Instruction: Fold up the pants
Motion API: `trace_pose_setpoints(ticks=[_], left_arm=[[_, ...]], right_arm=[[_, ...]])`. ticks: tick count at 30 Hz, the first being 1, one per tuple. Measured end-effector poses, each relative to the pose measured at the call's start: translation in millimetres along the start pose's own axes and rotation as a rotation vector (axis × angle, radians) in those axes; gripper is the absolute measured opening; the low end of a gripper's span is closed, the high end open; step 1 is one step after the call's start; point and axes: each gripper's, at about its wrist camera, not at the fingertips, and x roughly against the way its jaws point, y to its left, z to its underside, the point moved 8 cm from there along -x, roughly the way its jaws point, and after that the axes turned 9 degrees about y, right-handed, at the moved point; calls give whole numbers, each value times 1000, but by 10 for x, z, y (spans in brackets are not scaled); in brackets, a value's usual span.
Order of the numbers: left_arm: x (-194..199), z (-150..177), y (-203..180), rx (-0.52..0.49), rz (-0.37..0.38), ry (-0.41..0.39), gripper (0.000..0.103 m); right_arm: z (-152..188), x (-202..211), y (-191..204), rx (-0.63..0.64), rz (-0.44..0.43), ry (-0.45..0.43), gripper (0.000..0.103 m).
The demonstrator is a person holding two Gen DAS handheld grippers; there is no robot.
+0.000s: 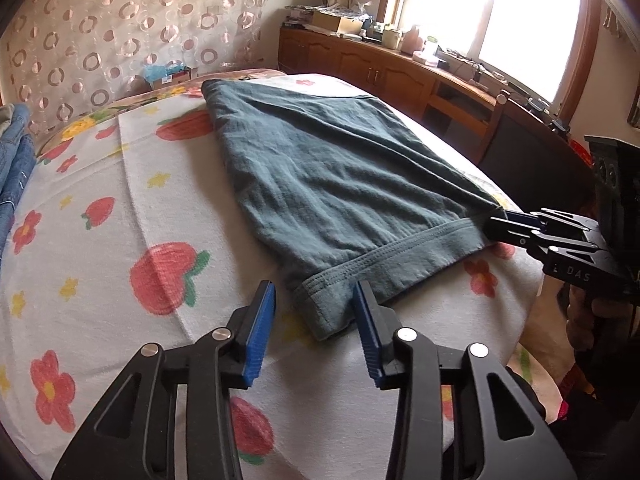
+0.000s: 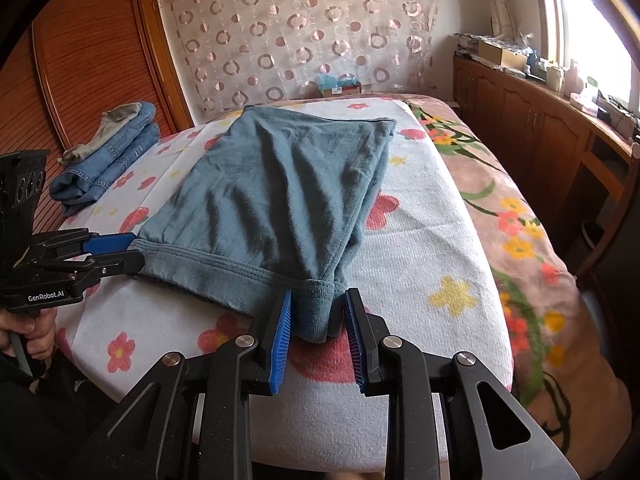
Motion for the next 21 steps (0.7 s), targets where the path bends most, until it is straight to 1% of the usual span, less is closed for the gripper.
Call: trace_pose_setpoints(ticks=[6, 7, 8, 9, 10, 12, 15, 19, 21], left_arm=[[-22, -12, -35, -12, -1, 4, 42], [-24, -6, -62, -21, 2, 7, 40], [-16, -3, -101, -36, 12, 6, 30], [-5, -2, -124, -46, 3, 1, 27], [2, -6, -138, -53, -12, -3, 26], [12, -5, -149, -56, -14, -6, 21], [32, -16, -138, -53, -8, -10, 16], [74, -42, -147, -49, -5, -23, 15], [106, -62, -147, -47, -2, -32, 14]], right_arm=[[-1, -12, 4, 11, 5, 2, 29], [-1, -11, 5, 12, 3, 3, 29], [0, -12, 3, 12, 1, 3, 29], [1, -12, 3, 14, -2, 3, 29], [3, -13, 3, 16, -3, 3, 29], [-5, -13, -5, 19, -12, 8, 29], [-13, -15, -5, 19, -33, 13, 24], [-38, 2, 18, 24, -60, 8, 13], [-53, 7, 34, 18, -78, 7, 12]])
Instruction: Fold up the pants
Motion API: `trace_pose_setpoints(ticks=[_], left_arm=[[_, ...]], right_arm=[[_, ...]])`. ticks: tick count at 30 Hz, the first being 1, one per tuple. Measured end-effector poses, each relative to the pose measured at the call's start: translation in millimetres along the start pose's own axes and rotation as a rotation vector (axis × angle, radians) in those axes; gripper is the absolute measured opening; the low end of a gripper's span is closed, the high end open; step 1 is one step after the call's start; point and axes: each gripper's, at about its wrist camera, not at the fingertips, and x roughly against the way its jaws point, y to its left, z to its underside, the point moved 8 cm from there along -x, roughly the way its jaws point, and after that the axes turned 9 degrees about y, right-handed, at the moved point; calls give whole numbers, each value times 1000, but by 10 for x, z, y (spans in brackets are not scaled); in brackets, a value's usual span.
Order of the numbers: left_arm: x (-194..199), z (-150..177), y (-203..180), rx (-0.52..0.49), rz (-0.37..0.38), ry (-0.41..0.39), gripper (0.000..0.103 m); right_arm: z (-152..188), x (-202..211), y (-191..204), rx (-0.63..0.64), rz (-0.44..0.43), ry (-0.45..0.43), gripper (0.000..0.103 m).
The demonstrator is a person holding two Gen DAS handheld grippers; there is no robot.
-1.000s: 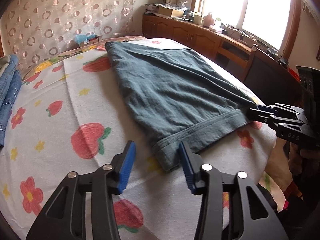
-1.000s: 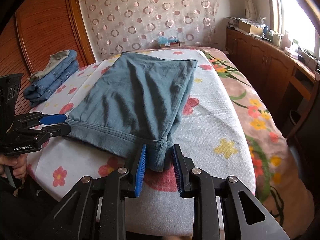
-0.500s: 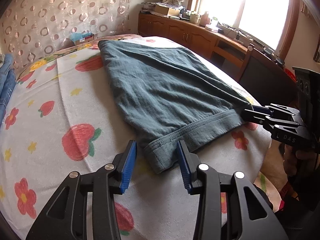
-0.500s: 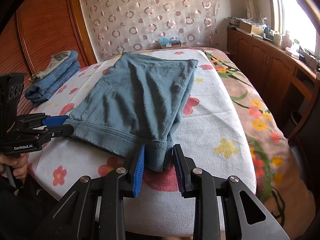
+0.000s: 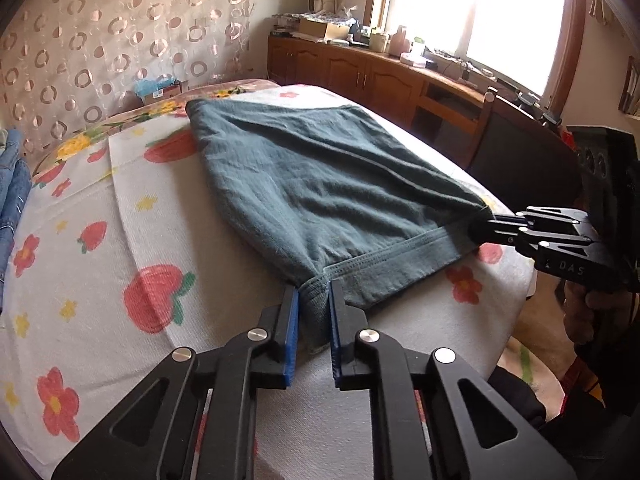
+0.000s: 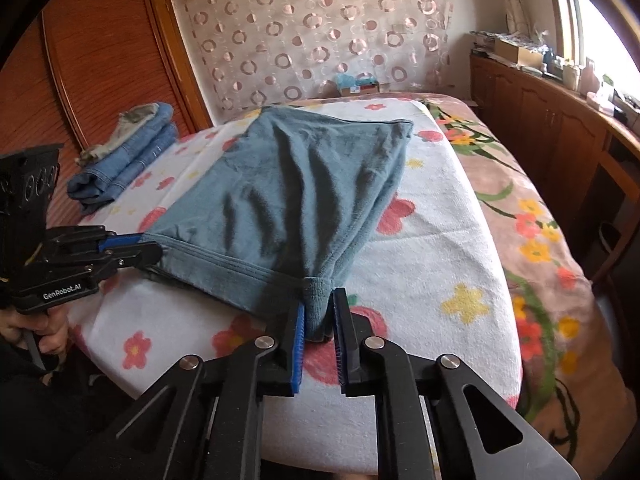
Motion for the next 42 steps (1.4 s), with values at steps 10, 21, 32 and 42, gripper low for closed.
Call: trace_pose_setpoints(ticks=[10, 21, 32, 42], left_arm=[[435, -307, 22, 0, -8, -105, 13], [1423, -1026, 69, -22, -61, -305, 13], [1976, -1381, 515, -5, -181, -406, 13], [1769, -2036, 1432, 60, -335, -399, 13]], right_arm=[[-263, 247, 174, 53, -25, -94, 11], [-1036, 946, 689, 212, -7, -281, 11], [-1576, 1193, 963, 281, -53, -368, 11], [-2690, 528, 799, 277, 1, -333, 11]])
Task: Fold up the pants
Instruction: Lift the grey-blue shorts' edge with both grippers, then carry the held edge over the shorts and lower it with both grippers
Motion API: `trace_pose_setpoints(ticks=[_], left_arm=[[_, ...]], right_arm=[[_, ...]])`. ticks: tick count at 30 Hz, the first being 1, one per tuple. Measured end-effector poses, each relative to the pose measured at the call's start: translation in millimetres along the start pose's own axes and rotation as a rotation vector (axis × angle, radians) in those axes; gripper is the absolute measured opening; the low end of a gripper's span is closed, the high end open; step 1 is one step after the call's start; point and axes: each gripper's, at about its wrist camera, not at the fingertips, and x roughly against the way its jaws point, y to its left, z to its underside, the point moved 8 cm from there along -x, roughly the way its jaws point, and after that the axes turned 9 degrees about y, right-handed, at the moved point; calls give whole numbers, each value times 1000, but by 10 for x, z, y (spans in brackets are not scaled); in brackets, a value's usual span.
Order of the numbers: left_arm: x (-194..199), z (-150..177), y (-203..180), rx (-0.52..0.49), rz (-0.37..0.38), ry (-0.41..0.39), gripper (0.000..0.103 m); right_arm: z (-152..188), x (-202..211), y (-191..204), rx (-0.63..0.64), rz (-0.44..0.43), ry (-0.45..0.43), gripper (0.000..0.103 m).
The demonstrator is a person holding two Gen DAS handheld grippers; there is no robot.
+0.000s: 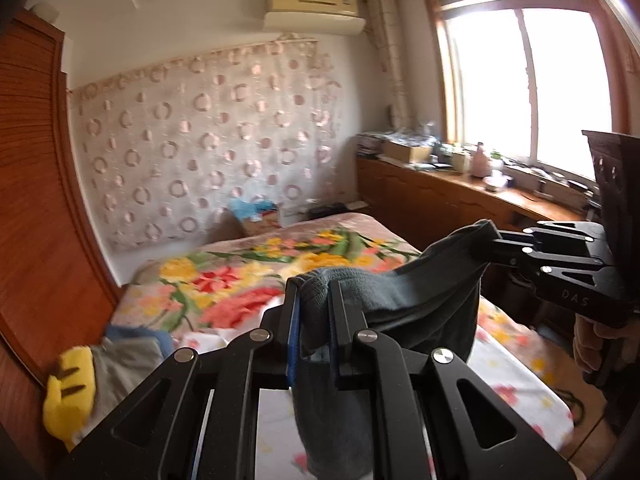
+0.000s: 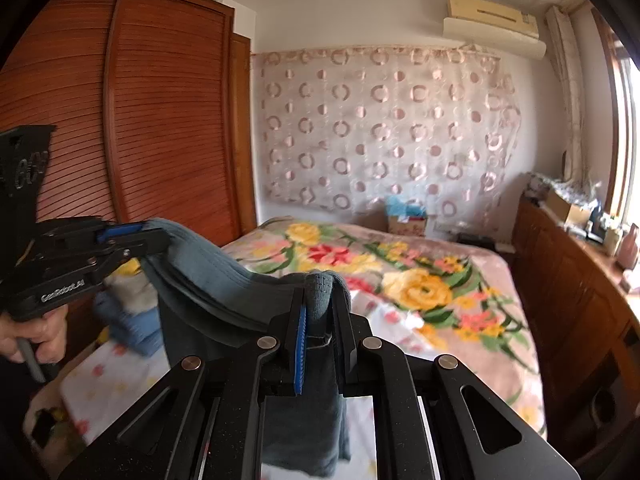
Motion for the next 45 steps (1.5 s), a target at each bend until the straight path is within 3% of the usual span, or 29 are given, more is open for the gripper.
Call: trace_pose_setpoints(ticks=[3, 6, 8, 16, 20, 27, 45], left_arm=[[2, -90, 146, 24, -26, -21, 13], [69, 80, 124, 29, -14, -19, 13], [30, 303, 73, 12, -28, 25, 13], [-183, 1550, -126, 31, 34, 199, 13], [-116, 1919, -271, 34, 61, 240, 13], [28, 2216, -396, 55, 84, 273, 13], [70, 2681, -434, 116, 97, 330, 13]], right_arm=[[-194, -89, 23, -15, 7, -24, 11], [-128, -129, 99, -33, -10, -31, 11], [148, -132, 191, -26, -29, -8, 11], [1155, -465, 449, 5, -102, 197, 11], [1468, -527, 532, 0, -139, 263, 11], [1839, -484, 545, -26, -183, 322, 11], [1984, -499, 629, -45, -168, 344, 11]])
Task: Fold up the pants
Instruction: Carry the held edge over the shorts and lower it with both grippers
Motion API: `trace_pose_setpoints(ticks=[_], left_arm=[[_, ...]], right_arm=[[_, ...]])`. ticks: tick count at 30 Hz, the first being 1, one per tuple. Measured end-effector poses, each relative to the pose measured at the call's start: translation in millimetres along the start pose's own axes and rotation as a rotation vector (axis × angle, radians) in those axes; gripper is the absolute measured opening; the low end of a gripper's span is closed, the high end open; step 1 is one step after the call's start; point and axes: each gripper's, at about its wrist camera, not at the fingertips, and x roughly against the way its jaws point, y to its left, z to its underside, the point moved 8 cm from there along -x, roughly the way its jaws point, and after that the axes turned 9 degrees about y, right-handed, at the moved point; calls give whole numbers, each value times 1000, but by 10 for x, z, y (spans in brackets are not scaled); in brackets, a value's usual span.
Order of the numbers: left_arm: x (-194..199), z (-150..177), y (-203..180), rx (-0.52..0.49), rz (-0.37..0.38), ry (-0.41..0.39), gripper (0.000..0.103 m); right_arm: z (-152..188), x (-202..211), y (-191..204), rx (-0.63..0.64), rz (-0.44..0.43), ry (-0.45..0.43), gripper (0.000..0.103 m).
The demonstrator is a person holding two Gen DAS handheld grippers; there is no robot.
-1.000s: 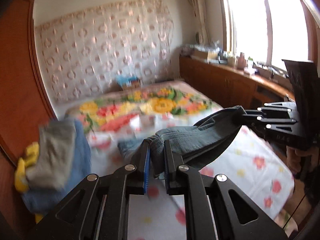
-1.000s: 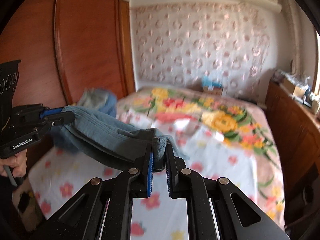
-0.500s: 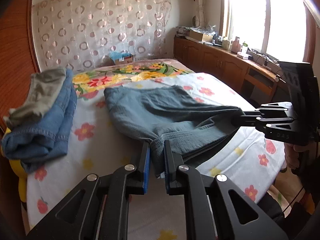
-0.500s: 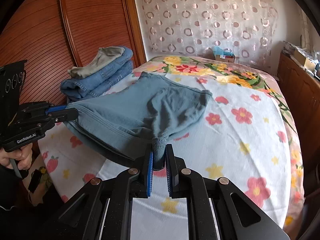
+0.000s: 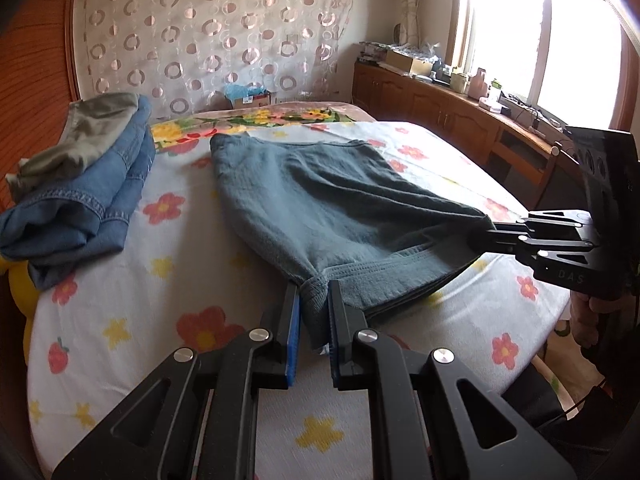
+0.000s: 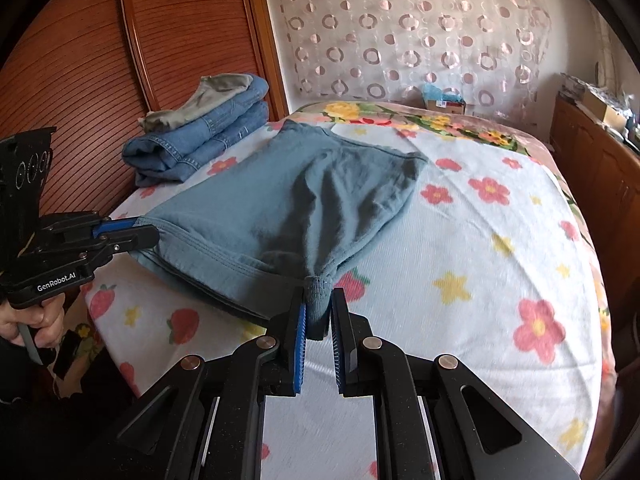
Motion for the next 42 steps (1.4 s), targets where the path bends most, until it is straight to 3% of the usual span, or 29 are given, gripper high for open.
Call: trace_pose_setpoints(ticks=[32, 42], left_arm=[[-3, 360, -58, 24, 47, 49, 13], [281, 282, -161, -3, 90, -4, 13]], right_arm=[[264, -5, -22, -45, -33, 3, 11], [267, 190, 7, -40, -61, -27, 11]])
